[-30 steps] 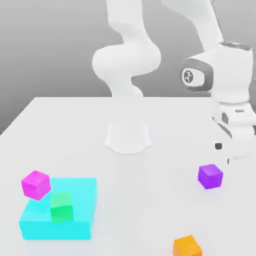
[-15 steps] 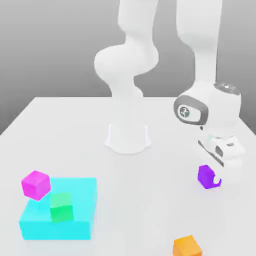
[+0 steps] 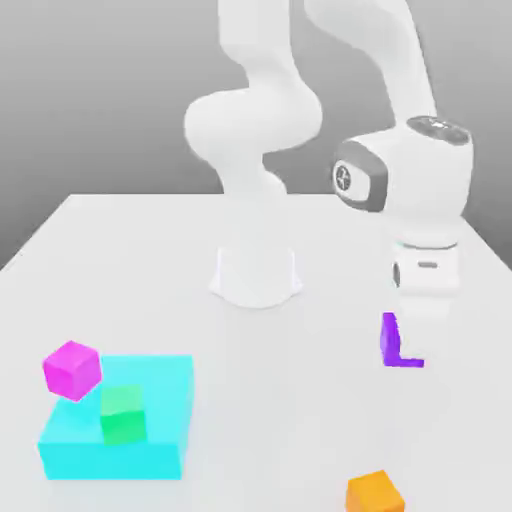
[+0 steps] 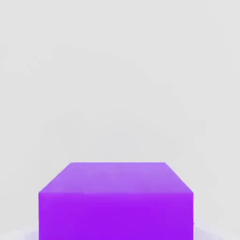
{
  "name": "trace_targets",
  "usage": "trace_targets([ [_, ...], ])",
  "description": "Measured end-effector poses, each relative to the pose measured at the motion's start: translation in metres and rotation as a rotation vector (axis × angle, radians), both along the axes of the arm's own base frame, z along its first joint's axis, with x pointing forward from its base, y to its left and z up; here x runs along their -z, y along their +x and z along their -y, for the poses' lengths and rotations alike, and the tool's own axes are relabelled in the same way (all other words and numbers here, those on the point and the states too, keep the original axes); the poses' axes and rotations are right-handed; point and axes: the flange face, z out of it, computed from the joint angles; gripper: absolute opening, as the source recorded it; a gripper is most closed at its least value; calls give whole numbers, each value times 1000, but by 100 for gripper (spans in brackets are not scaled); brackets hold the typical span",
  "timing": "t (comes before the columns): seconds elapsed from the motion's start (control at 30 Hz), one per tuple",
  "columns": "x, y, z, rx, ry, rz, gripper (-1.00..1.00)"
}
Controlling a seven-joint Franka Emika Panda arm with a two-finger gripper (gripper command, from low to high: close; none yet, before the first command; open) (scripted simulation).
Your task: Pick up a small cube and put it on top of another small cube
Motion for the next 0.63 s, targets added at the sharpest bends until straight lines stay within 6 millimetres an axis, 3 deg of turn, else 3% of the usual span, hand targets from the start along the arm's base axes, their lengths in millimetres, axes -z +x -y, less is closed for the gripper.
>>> trace_targets([
  [0.1,-19,38,70,293,1,1,-100],
  [0.2,-40,61,148,584,2,1,-100],
  [0.37,-71,62,283,1046,6,-2,-100],
  [0.5,-29,62,295,1095,7,-3,-100],
  [0.53,-19,62,295,1095,6,-3,100],
  [0.63,-19,62,295,1095,6,-3,100],
])
